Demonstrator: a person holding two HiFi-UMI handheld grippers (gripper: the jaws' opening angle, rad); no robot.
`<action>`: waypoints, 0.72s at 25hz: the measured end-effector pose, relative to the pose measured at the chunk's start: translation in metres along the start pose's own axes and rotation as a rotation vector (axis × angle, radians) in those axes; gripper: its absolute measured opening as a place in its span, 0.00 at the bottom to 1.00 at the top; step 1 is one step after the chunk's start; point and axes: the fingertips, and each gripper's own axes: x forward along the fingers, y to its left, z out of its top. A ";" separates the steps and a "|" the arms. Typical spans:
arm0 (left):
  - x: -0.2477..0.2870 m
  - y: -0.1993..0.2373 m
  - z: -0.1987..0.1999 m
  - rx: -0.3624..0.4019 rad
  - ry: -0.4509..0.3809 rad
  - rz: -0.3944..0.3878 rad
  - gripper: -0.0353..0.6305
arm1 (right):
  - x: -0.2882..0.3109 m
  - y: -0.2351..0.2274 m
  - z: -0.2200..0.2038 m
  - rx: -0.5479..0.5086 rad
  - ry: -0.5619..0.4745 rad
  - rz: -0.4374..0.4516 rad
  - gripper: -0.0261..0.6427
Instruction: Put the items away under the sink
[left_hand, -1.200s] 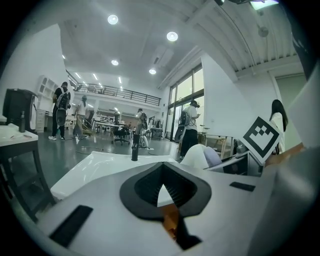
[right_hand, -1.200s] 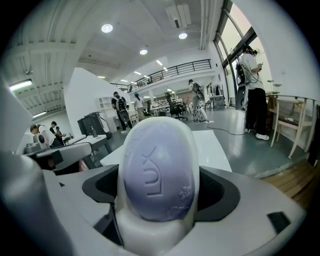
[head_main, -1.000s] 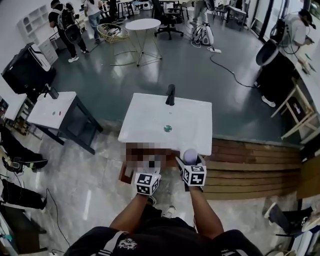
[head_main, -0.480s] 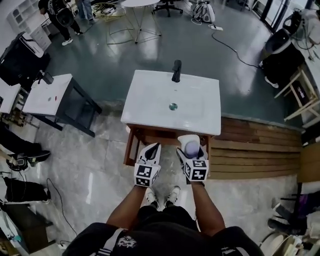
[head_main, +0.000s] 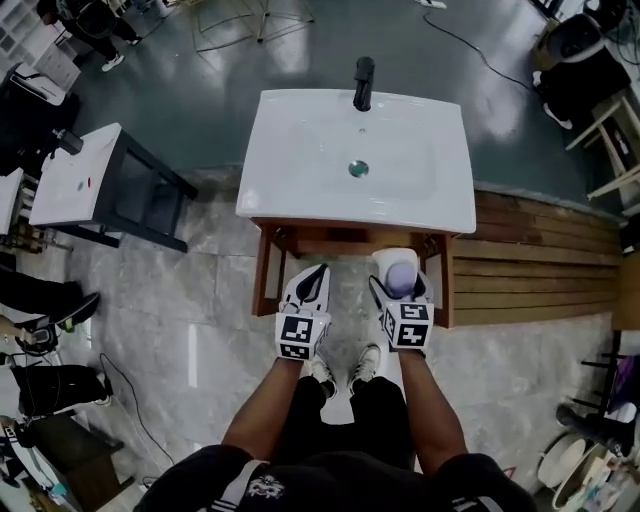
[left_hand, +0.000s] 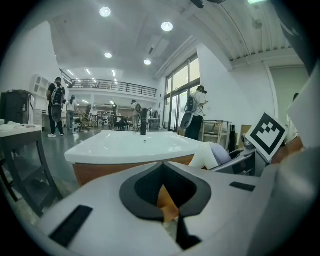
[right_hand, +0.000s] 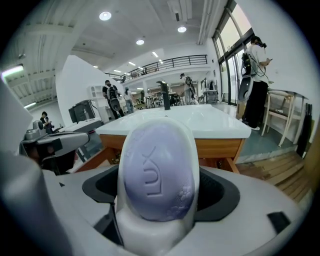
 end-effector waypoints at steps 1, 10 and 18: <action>0.007 0.003 -0.012 -0.004 -0.002 0.001 0.05 | 0.010 -0.003 -0.008 0.001 0.002 -0.007 0.74; 0.083 0.024 -0.124 0.004 -0.026 0.004 0.05 | 0.119 -0.034 -0.092 0.004 -0.005 -0.009 0.74; 0.144 0.042 -0.214 0.048 -0.105 0.009 0.05 | 0.207 -0.062 -0.147 -0.029 -0.024 -0.056 0.74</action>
